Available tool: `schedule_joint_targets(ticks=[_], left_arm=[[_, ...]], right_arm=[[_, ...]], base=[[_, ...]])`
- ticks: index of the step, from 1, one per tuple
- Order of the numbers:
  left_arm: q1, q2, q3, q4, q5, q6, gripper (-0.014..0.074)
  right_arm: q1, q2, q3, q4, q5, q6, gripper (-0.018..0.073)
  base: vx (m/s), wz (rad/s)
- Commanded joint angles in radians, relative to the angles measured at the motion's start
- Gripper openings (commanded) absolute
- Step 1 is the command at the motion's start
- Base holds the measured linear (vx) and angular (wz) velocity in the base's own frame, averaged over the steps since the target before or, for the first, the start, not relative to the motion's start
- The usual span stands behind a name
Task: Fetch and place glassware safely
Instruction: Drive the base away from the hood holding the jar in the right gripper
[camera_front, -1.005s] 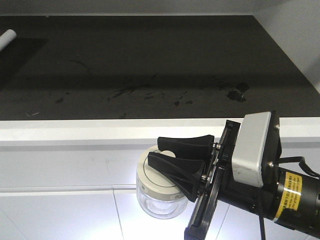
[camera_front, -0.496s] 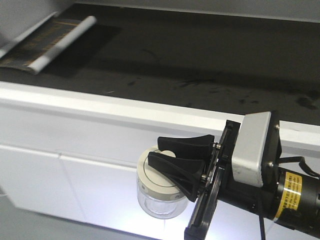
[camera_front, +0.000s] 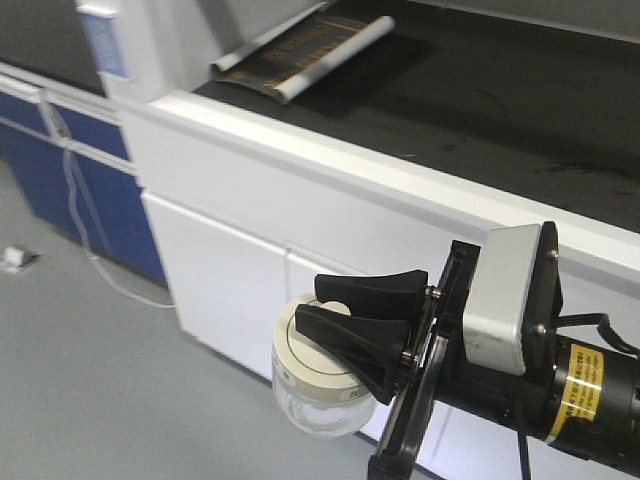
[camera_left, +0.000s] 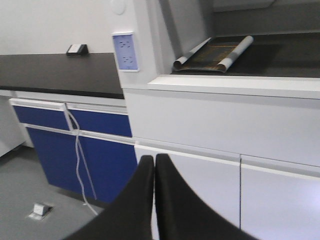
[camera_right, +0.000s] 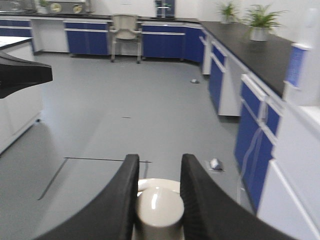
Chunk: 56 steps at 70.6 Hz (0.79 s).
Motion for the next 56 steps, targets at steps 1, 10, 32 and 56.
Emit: schedule_joint_targets(ticks=[1,10,32,56], left_arm=[[-0.001,0.011,-0.025,-0.004,-0.067,-0.003,-0.0007],[-0.001,0.011,-0.025,-0.004,-0.067,-0.003,-0.0007],[-0.001,0.011,-0.025,-0.004,-0.067,-0.003,-0.0007],[-0.001,0.011,-0.025,-0.004,-0.067,-0.003,-0.0007]], right_arm=[[0.000,-0.015,-0.030,0.043,-0.076,-0.005,-0.0001],[0.000,-0.015,-0.030,0.043,-0.076,-0.005,-0.0001],[0.000,-0.015,-0.030,0.043,-0.076,-0.005,-0.0001],[0.000,-0.015,-0.030,0.043,-0.076,-0.005,-0.0001]], base=[[-0.14,0.56],[-0.14,0.55],[-0.14,0.53],[-0.12,0.47]])
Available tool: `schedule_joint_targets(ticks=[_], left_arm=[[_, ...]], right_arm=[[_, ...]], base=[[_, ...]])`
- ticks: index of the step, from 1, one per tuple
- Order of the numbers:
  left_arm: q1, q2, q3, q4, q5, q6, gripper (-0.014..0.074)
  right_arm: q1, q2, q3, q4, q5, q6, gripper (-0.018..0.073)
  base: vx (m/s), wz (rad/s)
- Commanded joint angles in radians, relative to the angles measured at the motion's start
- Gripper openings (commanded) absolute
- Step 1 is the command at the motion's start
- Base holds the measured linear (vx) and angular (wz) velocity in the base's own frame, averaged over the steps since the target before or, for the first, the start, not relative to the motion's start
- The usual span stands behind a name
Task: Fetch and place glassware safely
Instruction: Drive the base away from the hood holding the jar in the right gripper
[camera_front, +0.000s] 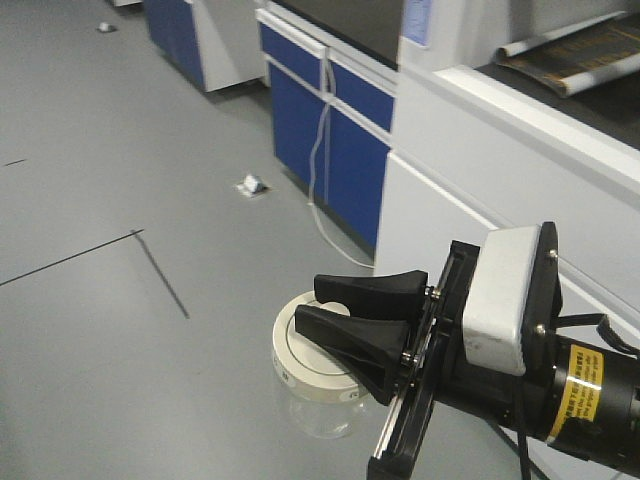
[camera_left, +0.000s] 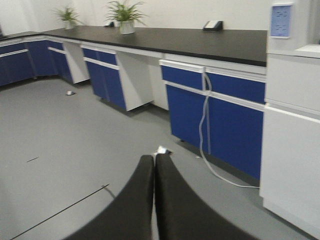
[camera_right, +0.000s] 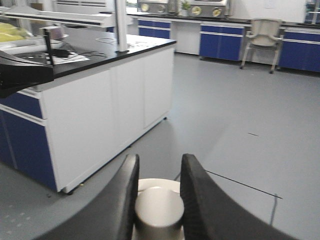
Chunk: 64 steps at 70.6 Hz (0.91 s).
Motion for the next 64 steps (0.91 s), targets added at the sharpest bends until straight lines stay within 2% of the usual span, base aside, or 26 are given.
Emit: schedule_joint_targets(ticks=[1,32,64], left_arm=[[-0.001,0.011,-0.025,-0.004,-0.068,-0.003,-0.0007],[-0.001,0.011,-0.025,-0.004,-0.068,-0.003,-0.0007],[-0.001,0.011,-0.025,-0.004,-0.068,-0.003,-0.0007]], right_arm=[[0.000,-0.015,-0.030,0.043,-0.076,-0.005,-0.0001],[0.000,-0.015,-0.030,0.043,-0.076,-0.005,-0.0001],[0.000,-0.015,-0.030,0.043,-0.076,-0.005,-0.0001]], base=[[-0.10,0.45],[-0.02,0.43],[0.16,0.44]])
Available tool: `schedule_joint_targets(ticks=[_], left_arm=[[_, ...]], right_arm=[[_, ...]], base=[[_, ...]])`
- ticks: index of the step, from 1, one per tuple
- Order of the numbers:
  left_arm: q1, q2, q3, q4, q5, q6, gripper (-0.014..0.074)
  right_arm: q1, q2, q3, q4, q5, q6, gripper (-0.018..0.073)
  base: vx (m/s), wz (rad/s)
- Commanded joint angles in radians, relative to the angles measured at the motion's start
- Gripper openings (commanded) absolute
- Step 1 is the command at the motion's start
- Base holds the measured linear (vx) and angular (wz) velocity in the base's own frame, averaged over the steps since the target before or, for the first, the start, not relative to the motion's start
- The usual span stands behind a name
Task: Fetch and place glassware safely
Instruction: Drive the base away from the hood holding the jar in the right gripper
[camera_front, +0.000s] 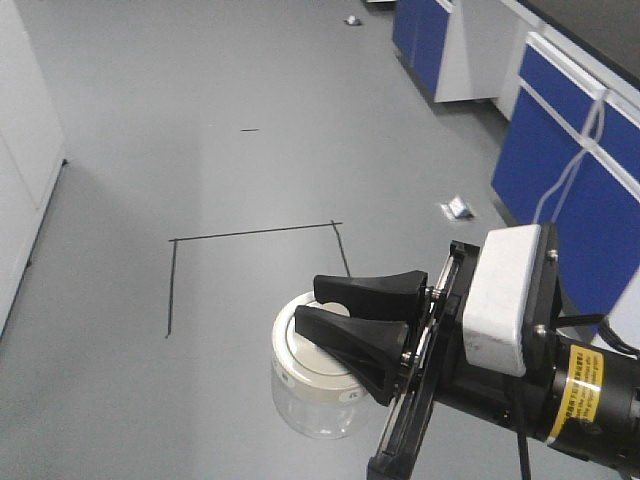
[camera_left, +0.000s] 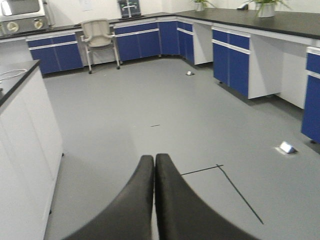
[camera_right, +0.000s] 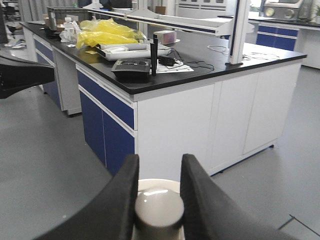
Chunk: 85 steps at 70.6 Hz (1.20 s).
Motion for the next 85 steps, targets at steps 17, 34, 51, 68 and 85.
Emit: schedule_joint_targets(ticks=[17,34,51,68,85], left_arm=[[-0.001,0.011,-0.025,-0.004,-0.068,-0.003,-0.0007],[-0.001,0.011,-0.025,-0.004,-0.068,-0.003,-0.0007],[-0.001,0.011,-0.025,-0.004,-0.068,-0.003,-0.0007],[-0.001,0.011,-0.025,-0.004,-0.068,-0.003,-0.0007],[-0.001,0.011,-0.025,-0.004,-0.068,-0.003,-0.0007]], right_arm=[[0.000,-0.015,-0.030,0.040,-0.076,-0.005,-0.0001],[0.000,-0.015,-0.030,0.040,-0.076,-0.005,-0.0001],[0.000,-0.015,-0.030,0.039,-0.076,-0.005,-0.0001],[0.000,-0.015,-0.030,0.039,-0.076,-0.005,-0.0001],[0.000,-0.015,-0.030,0.039,-0.076,-0.005,-0.0001]], base=[[0.29,0.24],[0.42,0.06],[0.51,0.03],[0.53,0.03],[0.55,0.01]])
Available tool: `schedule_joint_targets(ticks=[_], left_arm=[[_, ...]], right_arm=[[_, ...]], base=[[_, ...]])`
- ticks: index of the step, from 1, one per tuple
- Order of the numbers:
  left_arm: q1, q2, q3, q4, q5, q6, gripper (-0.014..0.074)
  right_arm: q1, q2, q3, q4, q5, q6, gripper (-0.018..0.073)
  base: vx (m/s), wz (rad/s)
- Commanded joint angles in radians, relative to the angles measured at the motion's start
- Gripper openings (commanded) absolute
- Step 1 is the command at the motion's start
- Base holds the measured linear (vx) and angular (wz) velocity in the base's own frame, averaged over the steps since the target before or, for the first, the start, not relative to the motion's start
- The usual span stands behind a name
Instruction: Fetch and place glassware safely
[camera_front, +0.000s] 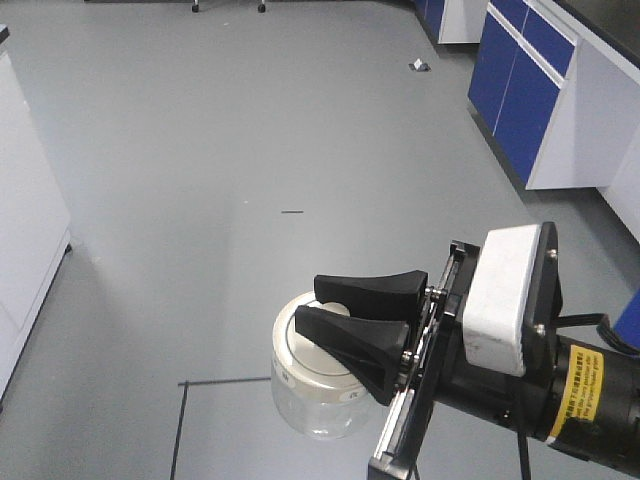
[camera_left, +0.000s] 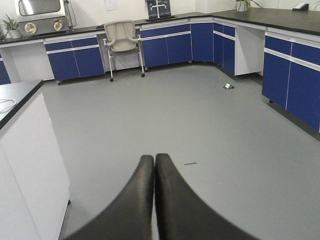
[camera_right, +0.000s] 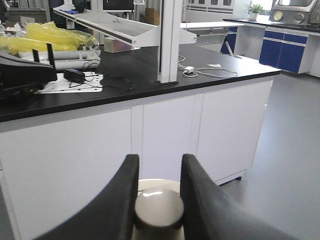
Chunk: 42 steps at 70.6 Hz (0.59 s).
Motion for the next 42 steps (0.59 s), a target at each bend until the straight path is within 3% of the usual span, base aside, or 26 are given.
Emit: schedule_joint_targets(ticks=[1,42], left_arm=[[-0.001,0.011,-0.025,-0.004,-0.068,-0.003,-0.0007],[-0.001,0.011,-0.025,-0.004,-0.068,-0.003,-0.0007]], right_arm=[[0.000,-0.015,-0.030,0.040,-0.076,-0.005,-0.0001],[0.000,-0.015,-0.030,0.040,-0.076,-0.005,-0.0001]], base=[[0.57,0.02],[0.61,0.09]])
